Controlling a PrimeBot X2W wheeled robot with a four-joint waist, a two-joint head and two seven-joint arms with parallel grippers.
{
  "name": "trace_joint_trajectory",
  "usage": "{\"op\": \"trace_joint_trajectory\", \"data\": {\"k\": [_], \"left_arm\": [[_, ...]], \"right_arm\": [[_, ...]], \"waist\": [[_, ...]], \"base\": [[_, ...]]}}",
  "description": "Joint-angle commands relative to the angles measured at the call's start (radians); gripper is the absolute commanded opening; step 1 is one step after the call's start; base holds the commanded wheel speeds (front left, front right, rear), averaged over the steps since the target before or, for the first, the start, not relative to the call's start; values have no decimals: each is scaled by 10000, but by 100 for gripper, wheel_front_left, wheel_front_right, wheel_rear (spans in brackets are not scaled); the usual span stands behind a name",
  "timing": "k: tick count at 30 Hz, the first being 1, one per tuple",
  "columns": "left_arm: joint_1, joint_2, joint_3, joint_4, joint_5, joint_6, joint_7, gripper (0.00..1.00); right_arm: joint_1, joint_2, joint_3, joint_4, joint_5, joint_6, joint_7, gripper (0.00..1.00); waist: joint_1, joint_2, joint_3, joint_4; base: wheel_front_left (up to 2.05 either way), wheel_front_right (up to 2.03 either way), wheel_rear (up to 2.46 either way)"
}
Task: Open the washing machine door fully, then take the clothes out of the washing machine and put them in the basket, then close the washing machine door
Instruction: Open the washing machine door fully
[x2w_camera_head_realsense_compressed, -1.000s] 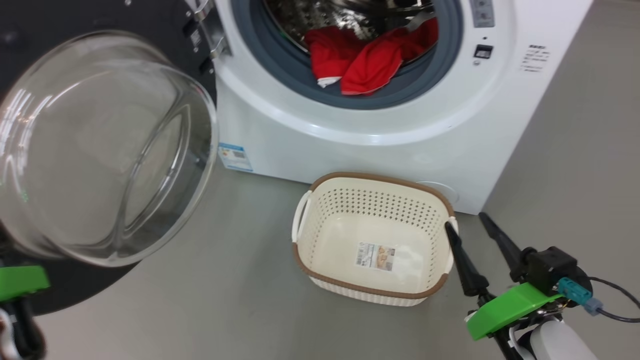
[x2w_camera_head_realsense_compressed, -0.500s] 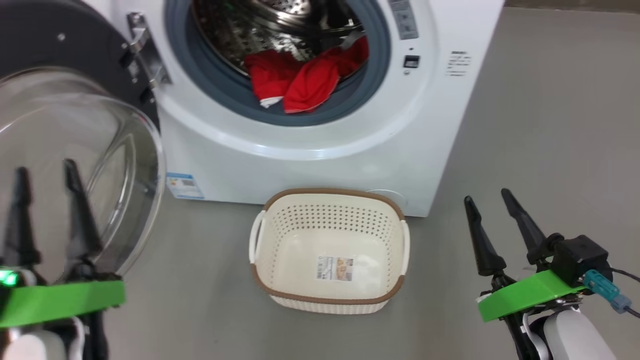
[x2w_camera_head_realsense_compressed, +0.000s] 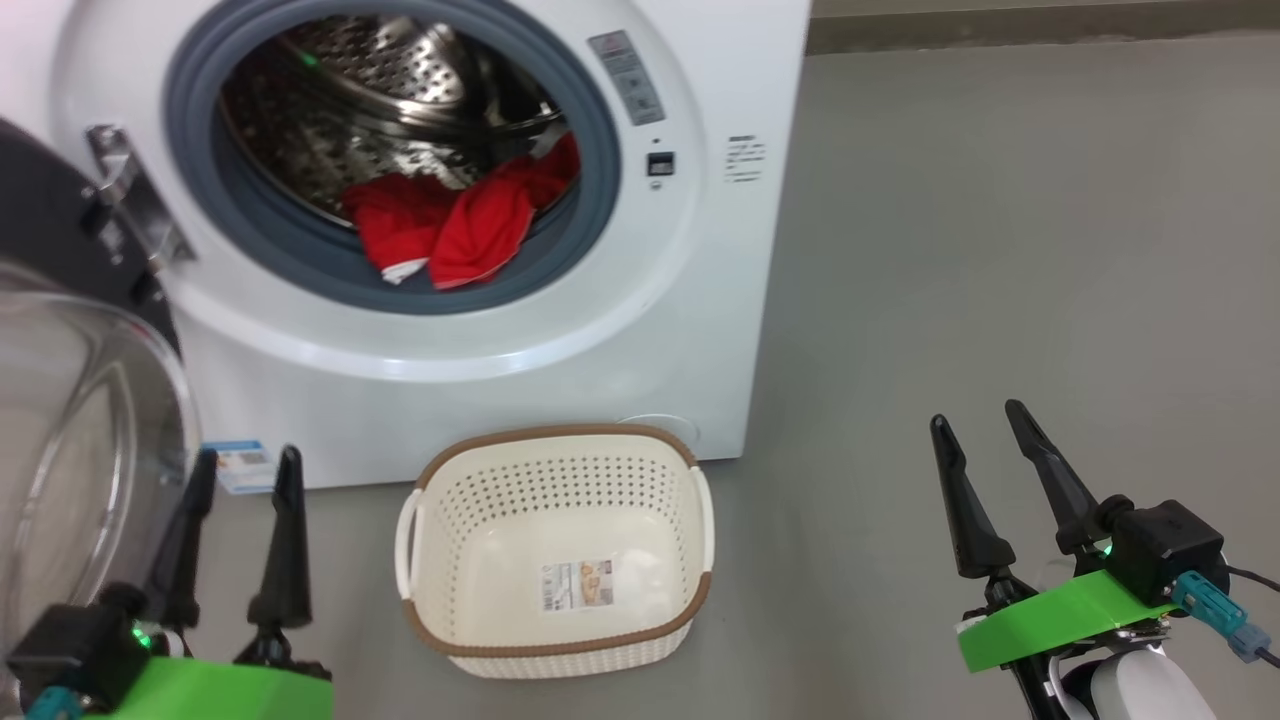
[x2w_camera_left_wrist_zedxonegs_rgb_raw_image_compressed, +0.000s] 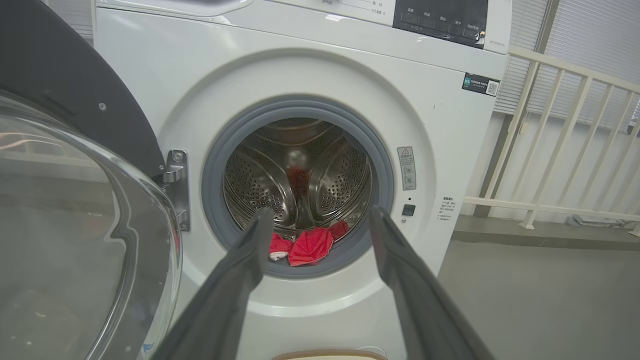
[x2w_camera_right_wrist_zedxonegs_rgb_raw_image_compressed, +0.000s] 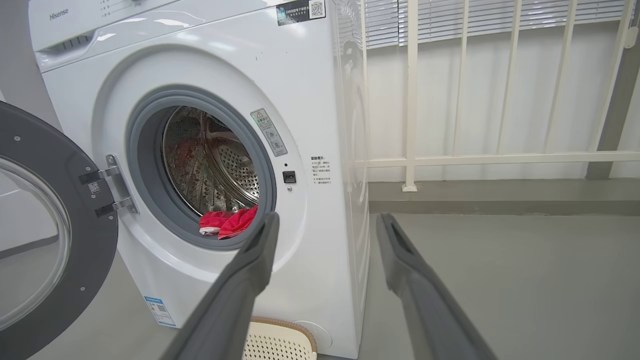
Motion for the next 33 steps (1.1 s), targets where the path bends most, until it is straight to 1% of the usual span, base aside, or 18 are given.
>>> {"op": "trace_joint_trajectory", "data": {"k": [1, 10, 18, 23, 33], "left_arm": [[4, 296, 262, -138, 32, -54, -18, 100], [750, 56, 161, 407, 312, 10, -193, 100], [1202, -204, 540, 497, 545, 2, -224, 100], [1438, -373, 650, 487, 664, -17, -225, 100], [1599, -512, 651, 474, 982, -36, -226, 100]], "right_arm": [[-9, 16, 214, -334, -5, 63, -65, 100], [259, -130, 198, -621, -45, 63, -65, 100], [542, -271, 316, -693, -39, 63, -65, 100], [805, -375, 371, -706, 5, 63, -65, 100], [873, -372, 364, -734, 83, 63, -65, 100]], "waist": [[0, 0, -275, -510], [0, 0, -440, -1071], [0, 0, -486, -1361], [0, 0, -545, -1463], [0, 0, -527, -1468]], "base": [[0, 0, 0], [0, 0, 0], [0, 0, 0], [0, 0, 0], [0, 0, 0]]}}
